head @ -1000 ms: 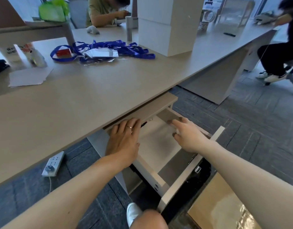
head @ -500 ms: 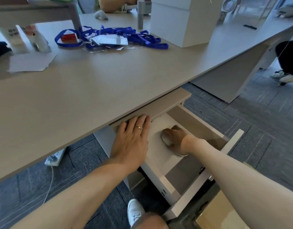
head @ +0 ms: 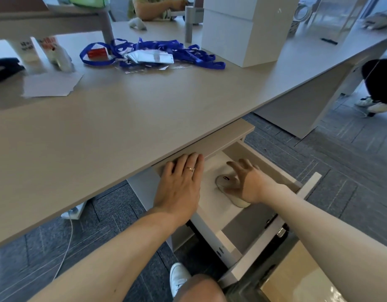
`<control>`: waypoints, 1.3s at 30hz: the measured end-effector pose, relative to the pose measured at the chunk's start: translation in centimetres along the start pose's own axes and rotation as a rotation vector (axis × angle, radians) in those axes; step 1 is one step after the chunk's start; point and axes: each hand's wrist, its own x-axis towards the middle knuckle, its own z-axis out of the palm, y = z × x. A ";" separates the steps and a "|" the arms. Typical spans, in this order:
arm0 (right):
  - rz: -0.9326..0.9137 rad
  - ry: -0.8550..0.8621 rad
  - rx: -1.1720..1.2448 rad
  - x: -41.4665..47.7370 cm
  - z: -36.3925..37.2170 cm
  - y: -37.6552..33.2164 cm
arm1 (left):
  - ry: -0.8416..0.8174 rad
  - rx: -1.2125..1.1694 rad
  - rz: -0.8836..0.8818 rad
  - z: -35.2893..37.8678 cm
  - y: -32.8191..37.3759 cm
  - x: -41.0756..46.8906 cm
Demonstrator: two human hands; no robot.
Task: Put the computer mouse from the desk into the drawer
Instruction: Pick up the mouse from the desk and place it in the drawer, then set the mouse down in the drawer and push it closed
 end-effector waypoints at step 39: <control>0.673 0.250 1.602 -5.4 1.9 -3.5 | -0.245 -0.300 -0.190 -5.5 0.0 -2.4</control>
